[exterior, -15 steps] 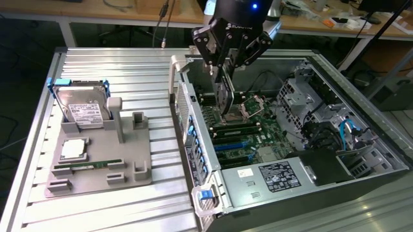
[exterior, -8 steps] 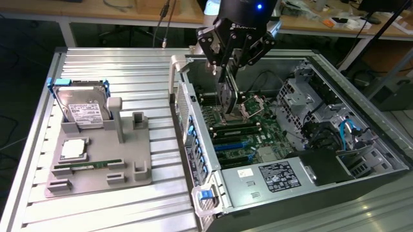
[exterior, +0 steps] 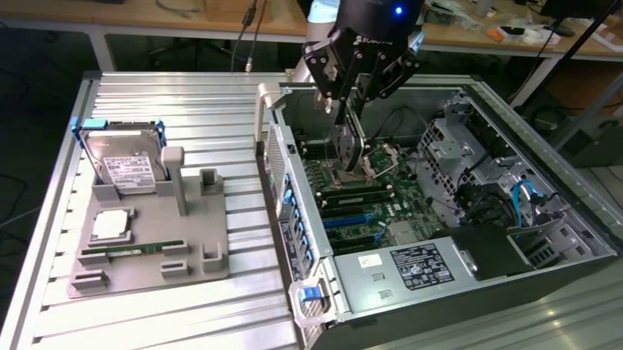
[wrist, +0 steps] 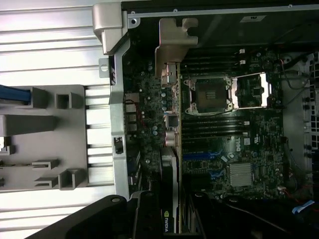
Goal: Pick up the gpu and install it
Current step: 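Pick up the gpu and move the gpu toward the slot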
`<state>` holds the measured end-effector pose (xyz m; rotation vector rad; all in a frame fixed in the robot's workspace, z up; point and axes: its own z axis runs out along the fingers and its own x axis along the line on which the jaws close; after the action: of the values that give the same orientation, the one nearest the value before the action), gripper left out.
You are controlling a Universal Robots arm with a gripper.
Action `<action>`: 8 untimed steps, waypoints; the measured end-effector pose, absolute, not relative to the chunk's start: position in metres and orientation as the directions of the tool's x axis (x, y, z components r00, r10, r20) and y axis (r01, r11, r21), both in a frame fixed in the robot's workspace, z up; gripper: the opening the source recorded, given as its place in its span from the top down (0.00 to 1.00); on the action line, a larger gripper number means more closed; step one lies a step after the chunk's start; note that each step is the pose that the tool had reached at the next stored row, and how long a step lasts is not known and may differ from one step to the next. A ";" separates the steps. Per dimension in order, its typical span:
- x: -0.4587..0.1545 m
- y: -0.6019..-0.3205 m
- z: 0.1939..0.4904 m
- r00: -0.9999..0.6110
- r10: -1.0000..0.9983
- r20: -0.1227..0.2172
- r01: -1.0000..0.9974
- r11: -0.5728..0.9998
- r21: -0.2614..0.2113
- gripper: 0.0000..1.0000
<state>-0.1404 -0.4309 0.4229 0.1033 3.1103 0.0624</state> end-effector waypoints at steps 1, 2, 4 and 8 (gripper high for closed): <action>-0.139 -0.431 0.423 -0.997 0.067 -0.028 0.066 0.997 0.041 0.73; -0.138 -0.431 0.423 -0.997 0.067 -0.028 0.066 0.997 0.041 0.73; -0.135 -0.431 0.423 -0.997 0.067 -0.028 0.066 0.997 0.041 0.73; -0.130 -0.431 0.423 -0.997 0.067 -0.028 0.066 0.997 0.041 0.73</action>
<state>-0.1298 -0.4310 0.4229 0.1034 3.1102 0.0626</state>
